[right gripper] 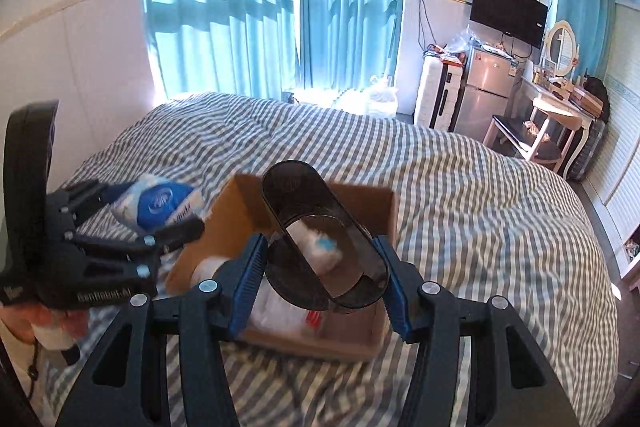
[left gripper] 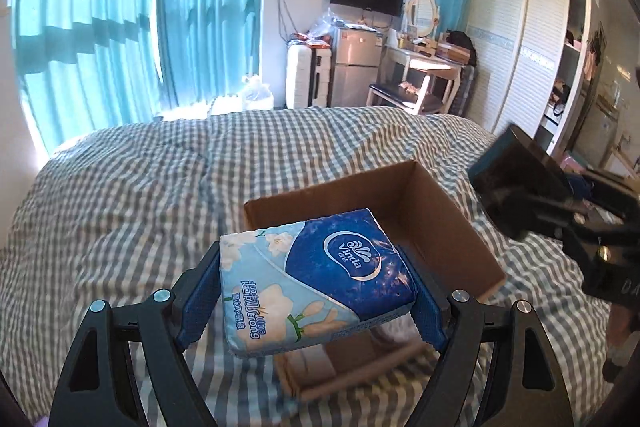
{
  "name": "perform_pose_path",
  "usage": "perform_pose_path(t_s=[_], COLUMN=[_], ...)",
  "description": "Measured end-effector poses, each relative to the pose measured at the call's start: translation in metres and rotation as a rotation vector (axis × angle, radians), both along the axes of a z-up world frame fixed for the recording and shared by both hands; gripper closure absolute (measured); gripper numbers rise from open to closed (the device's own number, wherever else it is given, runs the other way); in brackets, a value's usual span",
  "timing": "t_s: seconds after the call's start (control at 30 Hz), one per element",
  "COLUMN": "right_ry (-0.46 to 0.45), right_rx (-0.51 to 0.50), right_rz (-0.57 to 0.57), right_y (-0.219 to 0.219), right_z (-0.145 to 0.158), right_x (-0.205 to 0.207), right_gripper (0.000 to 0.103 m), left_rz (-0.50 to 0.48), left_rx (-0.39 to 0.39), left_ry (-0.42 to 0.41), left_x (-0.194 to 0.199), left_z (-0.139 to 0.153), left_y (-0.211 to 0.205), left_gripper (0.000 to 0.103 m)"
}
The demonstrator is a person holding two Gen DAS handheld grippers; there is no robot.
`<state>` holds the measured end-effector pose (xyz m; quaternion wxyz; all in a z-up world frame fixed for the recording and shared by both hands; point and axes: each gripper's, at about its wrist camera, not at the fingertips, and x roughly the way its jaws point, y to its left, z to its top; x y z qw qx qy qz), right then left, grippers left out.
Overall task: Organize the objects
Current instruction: 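Carry tissue pack and black case over the box and open both tools to drop them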
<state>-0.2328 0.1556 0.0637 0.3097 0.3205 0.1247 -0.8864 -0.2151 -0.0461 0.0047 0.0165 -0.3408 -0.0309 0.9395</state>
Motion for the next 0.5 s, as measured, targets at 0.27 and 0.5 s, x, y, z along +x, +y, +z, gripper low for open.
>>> perform_pose_path(t_s=[0.27, 0.5], right_ry=[-0.024, -0.061], right_rx=[0.038, 0.063], right_rz=[0.015, 0.018], right_y=[-0.034, -0.047], right_z=[-0.021, -0.054], right_x=[-0.053, -0.078], right_gripper=[0.049, 0.049], left_rz=[-0.087, -0.116], left_rx=[0.002, 0.009], left_ry=[-0.036, -0.08], left_x=[-0.055, -0.072], left_z=[-0.028, -0.056], left_y=[0.005, 0.005], left_gripper=[0.019, 0.019])
